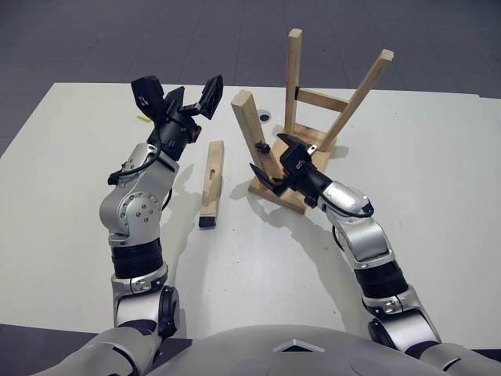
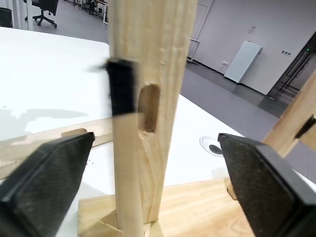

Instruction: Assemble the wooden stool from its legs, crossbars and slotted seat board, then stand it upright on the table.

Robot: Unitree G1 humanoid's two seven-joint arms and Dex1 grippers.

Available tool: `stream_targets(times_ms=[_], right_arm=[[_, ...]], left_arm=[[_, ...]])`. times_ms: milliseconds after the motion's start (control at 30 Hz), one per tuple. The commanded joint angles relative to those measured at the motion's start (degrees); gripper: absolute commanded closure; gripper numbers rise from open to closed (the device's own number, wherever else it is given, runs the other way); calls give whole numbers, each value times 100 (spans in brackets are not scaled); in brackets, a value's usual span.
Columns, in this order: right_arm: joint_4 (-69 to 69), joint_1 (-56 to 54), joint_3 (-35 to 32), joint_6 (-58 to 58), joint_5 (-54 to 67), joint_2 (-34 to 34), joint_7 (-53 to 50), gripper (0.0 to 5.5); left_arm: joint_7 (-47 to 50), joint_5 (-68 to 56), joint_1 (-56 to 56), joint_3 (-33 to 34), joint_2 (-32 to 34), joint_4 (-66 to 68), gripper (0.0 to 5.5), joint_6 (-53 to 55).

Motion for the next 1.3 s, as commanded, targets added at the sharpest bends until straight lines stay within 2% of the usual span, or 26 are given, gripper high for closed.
stream_targets(times_ms=[33,633,800,900,967,1067,1133,1200,1267,1300], right_arm=[[150,157,-141,148,122,-84,16,176],[31,369,45,451,347,-361,471,452],[-93,480,-22,416,430,-469,538,498],[-149,515,-95,408,482,-469,507,504],[-200,532,-140,429,506,-500,493,506],[-363,577,-240,487,563,-565,506,507],[-524,622,-339,543,637,-604,482,507],[-752,642,-501,629,804,-600,452,507],[-906,607,-663,729,977,-541,397,507],[-963,582,-726,731,1040,-526,379,507]], left_arm=[[50,83,10,-9,45,-53,10,81],[88,297,108,-136,11,-140,10,18],[88,409,128,-161,13,-150,10,-44],[136,478,96,-51,7,-149,10,-140],[31,486,36,131,251,-238,10,-199],[-895,-455,-160,622,852,-1056,10,-195],[-1446,-956,-260,659,1330,-1507,10,46],[-1867,-900,-338,197,1860,-1922,10,300],[-2195,-458,-371,-527,2289,-2270,10,377],[-2319,-77,-393,-1017,2423,-2350,30,315]])
